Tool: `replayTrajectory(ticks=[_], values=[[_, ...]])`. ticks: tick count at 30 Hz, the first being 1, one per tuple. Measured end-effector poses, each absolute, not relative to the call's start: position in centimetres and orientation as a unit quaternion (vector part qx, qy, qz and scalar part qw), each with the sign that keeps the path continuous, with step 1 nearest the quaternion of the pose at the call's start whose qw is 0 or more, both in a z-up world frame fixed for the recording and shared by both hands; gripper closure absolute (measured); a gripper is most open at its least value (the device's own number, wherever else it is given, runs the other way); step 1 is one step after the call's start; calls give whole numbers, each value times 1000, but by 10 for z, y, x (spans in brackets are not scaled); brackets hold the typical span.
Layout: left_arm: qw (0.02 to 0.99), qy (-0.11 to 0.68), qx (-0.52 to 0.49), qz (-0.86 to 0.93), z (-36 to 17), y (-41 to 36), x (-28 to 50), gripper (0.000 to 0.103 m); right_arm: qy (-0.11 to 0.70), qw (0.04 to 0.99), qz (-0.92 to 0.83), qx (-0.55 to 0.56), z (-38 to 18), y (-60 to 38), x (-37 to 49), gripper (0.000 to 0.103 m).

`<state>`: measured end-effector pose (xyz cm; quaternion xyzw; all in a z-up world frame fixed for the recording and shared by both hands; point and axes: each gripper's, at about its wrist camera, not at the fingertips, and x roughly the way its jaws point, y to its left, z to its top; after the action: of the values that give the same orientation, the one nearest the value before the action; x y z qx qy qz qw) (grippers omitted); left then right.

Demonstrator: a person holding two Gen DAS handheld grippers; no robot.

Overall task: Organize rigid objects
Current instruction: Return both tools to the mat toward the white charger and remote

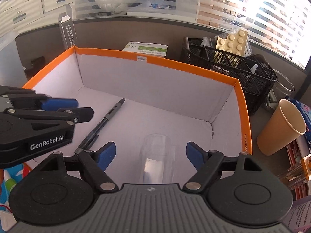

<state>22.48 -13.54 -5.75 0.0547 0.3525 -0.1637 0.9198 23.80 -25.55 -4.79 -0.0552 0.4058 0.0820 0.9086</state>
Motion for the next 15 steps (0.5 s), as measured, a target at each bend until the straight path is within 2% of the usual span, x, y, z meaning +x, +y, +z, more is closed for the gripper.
replayTrajectory(ticks=[1, 2, 6, 15], values=[[923, 345, 54, -161, -54, -134, 222, 24, 405, 909, 81, -55, -47, -255, 237, 24], [928, 334, 53, -158, -50, -133, 219, 9, 404, 909, 82, -55, -47, -255, 236, 24], [940, 297, 54, -160, -27, -129, 201, 1, 389, 916, 79, -53, -36, -255, 229, 20], [955, 252, 45, -153, 20, -110, 166, 0, 311, 945, 81, -58, 21, -258, 183, 15]])
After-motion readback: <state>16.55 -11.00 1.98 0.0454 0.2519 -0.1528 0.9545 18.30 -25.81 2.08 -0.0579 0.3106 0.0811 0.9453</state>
